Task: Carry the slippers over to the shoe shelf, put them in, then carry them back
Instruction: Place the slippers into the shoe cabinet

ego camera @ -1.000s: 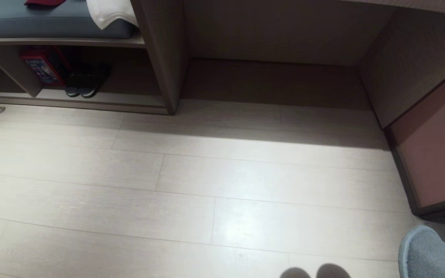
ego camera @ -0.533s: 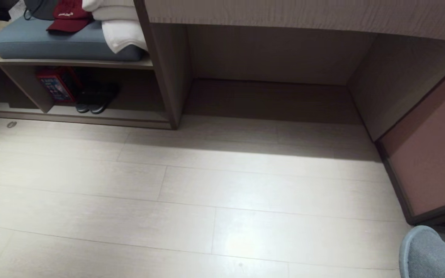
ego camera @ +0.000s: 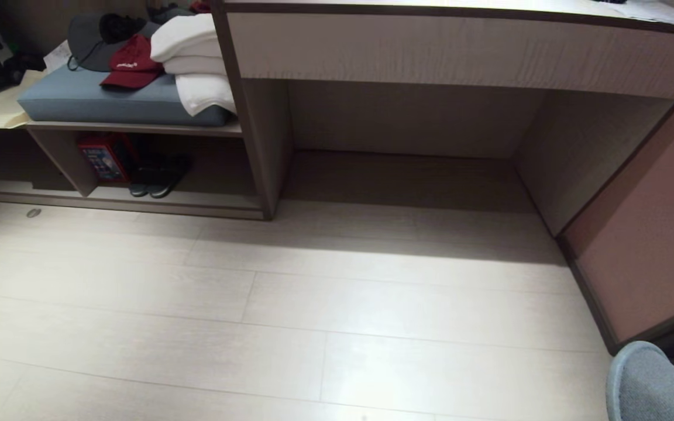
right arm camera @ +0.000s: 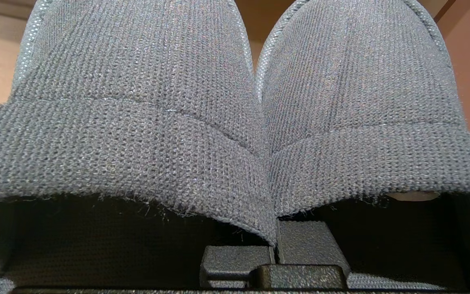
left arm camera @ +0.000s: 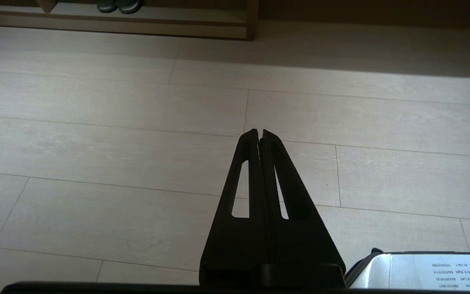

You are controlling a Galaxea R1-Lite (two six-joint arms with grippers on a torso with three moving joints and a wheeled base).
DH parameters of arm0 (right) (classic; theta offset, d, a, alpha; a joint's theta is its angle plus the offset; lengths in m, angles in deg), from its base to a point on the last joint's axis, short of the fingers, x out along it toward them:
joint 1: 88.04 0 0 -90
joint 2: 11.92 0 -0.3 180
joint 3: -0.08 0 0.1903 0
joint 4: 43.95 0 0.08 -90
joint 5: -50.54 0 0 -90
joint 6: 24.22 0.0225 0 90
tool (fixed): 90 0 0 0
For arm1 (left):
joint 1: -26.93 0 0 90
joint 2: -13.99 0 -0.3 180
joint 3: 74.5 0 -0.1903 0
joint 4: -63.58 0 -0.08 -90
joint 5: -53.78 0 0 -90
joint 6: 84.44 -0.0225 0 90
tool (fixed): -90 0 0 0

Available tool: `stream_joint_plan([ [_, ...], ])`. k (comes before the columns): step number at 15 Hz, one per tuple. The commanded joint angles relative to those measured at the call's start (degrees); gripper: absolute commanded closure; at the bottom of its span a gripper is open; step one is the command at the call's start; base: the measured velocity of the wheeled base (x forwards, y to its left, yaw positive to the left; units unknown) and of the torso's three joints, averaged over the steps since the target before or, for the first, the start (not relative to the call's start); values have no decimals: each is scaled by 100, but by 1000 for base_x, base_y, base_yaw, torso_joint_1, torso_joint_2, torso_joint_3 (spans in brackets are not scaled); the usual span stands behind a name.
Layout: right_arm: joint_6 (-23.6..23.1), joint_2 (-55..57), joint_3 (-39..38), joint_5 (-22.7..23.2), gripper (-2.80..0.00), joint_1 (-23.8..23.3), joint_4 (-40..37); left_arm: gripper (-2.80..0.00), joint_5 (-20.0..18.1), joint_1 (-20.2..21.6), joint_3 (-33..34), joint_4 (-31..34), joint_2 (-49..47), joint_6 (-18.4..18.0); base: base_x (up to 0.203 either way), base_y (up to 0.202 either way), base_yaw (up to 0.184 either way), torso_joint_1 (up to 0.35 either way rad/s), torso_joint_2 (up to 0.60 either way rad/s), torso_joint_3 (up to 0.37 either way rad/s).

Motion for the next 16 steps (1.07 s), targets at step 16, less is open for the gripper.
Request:
stream_joint_plan([
  [16,-4,-10,0,-2,0,-5,2,0,0,0,9,-1,0,4,0,0,0,2,1,201],
])
